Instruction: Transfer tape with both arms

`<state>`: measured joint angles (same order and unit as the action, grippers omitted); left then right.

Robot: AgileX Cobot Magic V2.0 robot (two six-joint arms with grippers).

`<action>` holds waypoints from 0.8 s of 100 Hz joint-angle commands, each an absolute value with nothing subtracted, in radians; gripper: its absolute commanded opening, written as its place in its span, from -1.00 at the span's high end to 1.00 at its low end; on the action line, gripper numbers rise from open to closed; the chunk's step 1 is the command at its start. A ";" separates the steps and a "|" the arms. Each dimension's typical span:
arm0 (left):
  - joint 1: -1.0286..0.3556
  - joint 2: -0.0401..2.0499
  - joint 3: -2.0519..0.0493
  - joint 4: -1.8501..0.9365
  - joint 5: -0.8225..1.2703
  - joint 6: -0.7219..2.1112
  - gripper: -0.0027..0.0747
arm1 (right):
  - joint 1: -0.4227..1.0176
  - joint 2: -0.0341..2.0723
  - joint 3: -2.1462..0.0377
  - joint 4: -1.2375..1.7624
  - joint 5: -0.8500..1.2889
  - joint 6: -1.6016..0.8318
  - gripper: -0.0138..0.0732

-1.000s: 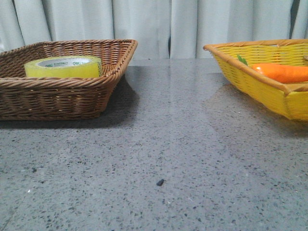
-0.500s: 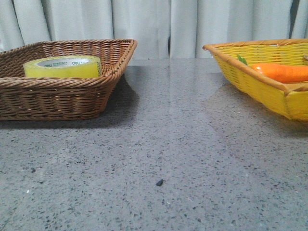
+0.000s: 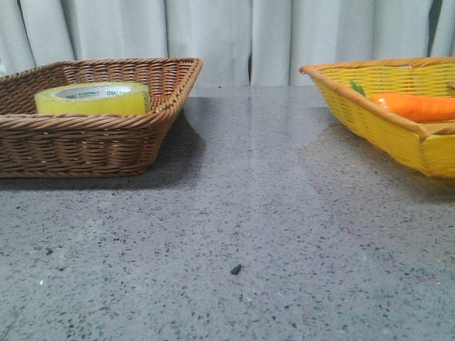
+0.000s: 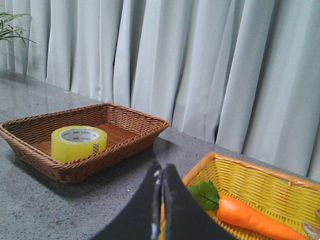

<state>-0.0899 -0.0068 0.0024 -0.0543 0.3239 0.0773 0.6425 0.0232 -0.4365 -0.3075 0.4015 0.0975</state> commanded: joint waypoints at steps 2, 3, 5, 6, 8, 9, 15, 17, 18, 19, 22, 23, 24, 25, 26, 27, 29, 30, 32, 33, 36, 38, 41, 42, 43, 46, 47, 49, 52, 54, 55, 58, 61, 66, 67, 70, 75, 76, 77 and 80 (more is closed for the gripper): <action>-0.088 -0.037 0.012 -0.058 0.262 0.073 0.99 | 0.638 0.037 -0.458 -0.329 0.331 0.101 0.85; -0.088 -0.037 0.012 -0.058 0.262 0.073 0.99 | 0.638 0.037 -0.458 -0.329 0.331 0.101 0.85; -0.088 -0.037 0.012 -0.058 0.262 0.073 0.98 | 0.638 0.037 -0.458 -0.329 0.331 0.101 0.85; -0.088 -0.037 0.012 -0.058 0.262 0.073 0.99 | 0.638 0.037 -0.458 -0.329 0.331 0.101 0.85; -0.088 -0.037 0.012 -0.058 0.262 0.073 0.99 | 0.638 0.037 -0.458 -0.329 0.331 0.101 0.85; -0.088 -0.037 0.012 -0.058 0.262 0.073 0.99 | 0.638 0.037 -0.458 -0.329 0.331 0.101 0.85; -0.088 -0.037 0.012 -0.058 0.262 0.073 0.99 | 0.638 0.036 -0.450 -0.329 0.329 0.101 0.85; -0.088 -0.037 0.012 -0.058 0.262 0.073 0.99 | 0.638 0.036 -0.447 -0.329 0.327 0.101 0.85; -0.088 -0.037 0.012 -0.058 0.262 0.073 0.99 | 0.636 0.036 -0.445 -0.329 0.327 0.101 0.85; -0.088 -0.037 0.012 -0.058 0.262 0.073 0.99 | 0.636 0.036 -0.441 -0.329 0.325 0.101 0.85; -0.088 -0.035 0.012 -0.058 0.262 0.073 0.99 | 0.634 0.036 -0.433 -0.329 0.323 0.101 0.85; -0.088 -0.035 0.012 -0.058 0.262 0.073 0.99 | 0.632 0.036 -0.431 -0.329 0.323 0.101 0.85; -0.088 -0.035 0.012 -0.058 0.262 0.073 0.99 | 0.629 0.036 -0.425 -0.329 0.322 0.101 0.85; -0.088 -0.035 0.012 -0.058 0.262 0.073 0.99 | 0.627 0.036 -0.423 -0.329 0.322 0.101 0.85; -0.088 -0.035 0.012 -0.058 0.262 0.073 0.99 | 0.625 0.036 -0.416 -0.329 0.319 0.101 0.85; -0.088 -0.035 0.012 -0.058 0.262 0.073 0.99 | 0.620 0.036 -0.413 -0.329 0.319 0.101 0.85; -0.088 -0.035 0.012 -0.058 0.262 0.073 0.99 | 0.611 0.036 -0.402 -0.329 0.311 0.101 0.85; -0.088 -0.035 0.012 -0.058 0.262 0.073 0.99 | 0.607 0.036 -0.399 -0.329 0.308 0.101 0.85; -0.088 -0.035 0.012 -0.058 0.262 0.073 0.99 | 0.595 0.036 -0.387 -0.329 0.299 0.101 0.85; -0.088 -0.035 0.012 -0.058 0.262 0.073 0.99 | 0.591 0.036 -0.379 -0.329 0.293 0.101 0.85; -0.088 -0.035 0.012 -0.058 0.262 0.073 0.98 | 0.565 0.036 -0.362 -0.329 0.281 0.101 0.85; -0.088 -0.035 0.012 -0.058 0.262 0.073 0.98 | 0.547 0.036 -0.348 -0.329 0.269 0.101 0.85; -0.088 -0.035 0.012 -0.058 0.262 0.073 0.99 | 0.520 0.036 -0.328 -0.329 0.251 0.101 0.85; -0.088 -0.035 0.012 -0.058 0.262 0.073 0.99 | 0.513 0.036 -0.317 -0.329 0.241 0.101 0.85; -0.088 -0.035 0.012 -0.058 0.262 0.073 0.99 | 0.498 0.036 -0.312 -0.329 0.236 0.101 0.85; -0.088 -0.035 0.012 -0.058 0.262 0.073 0.99 | 0.466 0.036 -0.293 -0.329 0.215 0.103 0.85; -0.088 -0.035 0.012 -0.058 0.262 0.073 0.98 | 0.458 0.036 -0.283 -0.329 0.203 0.103 0.85; -0.088 -0.035 0.012 -0.058 0.262 0.073 0.99 | 0.432 0.036 -0.268 -0.327 0.185 0.105 0.85; -0.088 -0.035 0.012 -0.058 0.262 0.073 0.99 | 0.388 0.036 -0.248 -0.313 0.159 0.105 0.85; -0.088 -0.035 0.012 -0.058 0.262 0.073 0.98 | 0.370 0.036 -0.233 -0.298 0.138 0.105 0.85; -0.088 -0.035 0.012 -0.058 0.262 0.073 0.99 | 0.352 0.036 -0.228 -0.292 0.131 0.105 0.85; -0.088 -0.035 0.012 -0.058 0.262 0.073 0.99 | 0.316 0.036 -0.208 -0.262 0.102 0.105 0.85; -0.088 -0.035 0.012 -0.058 0.262 0.073 0.99 | 0.279 0.036 -0.184 -0.243 0.066 0.105 0.85; -0.088 -0.035 0.012 -0.058 0.262 0.073 0.99 | 0.208 0.036 -0.150 -0.214 0.014 0.105 0.85; -0.088 -0.035 0.012 -0.058 0.262 0.073 0.99 | 0.199 0.036 -0.145 -0.205 0.007 0.105 0.85; -0.088 -0.035 0.012 -0.058 0.262 0.073 0.99 | 0.165 0.036 -0.122 -0.187 -0.025 0.105 0.85; -0.088 -0.035 0.012 -0.058 0.262 0.073 0.98 | 0.108 0.036 -0.091 -0.154 -0.061 0.105 0.85; -0.088 -0.035 0.012 -0.058 0.262 0.073 0.98 | 0.093 0.036 -0.086 -0.149 -0.066 0.105 0.85; -0.088 -0.035 0.012 -0.058 0.262 0.073 0.99 | 0.085 0.036 -0.077 -0.140 -0.074 0.105 0.85; -0.088 -0.035 0.012 -0.058 0.262 0.073 0.99 | 0.049 0.036 -0.059 -0.123 -0.091 0.105 0.85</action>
<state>-0.0899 -0.0068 0.0024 -0.0543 0.3239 0.0773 0.1318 0.0232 -0.0772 -0.1789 0.0604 0.1048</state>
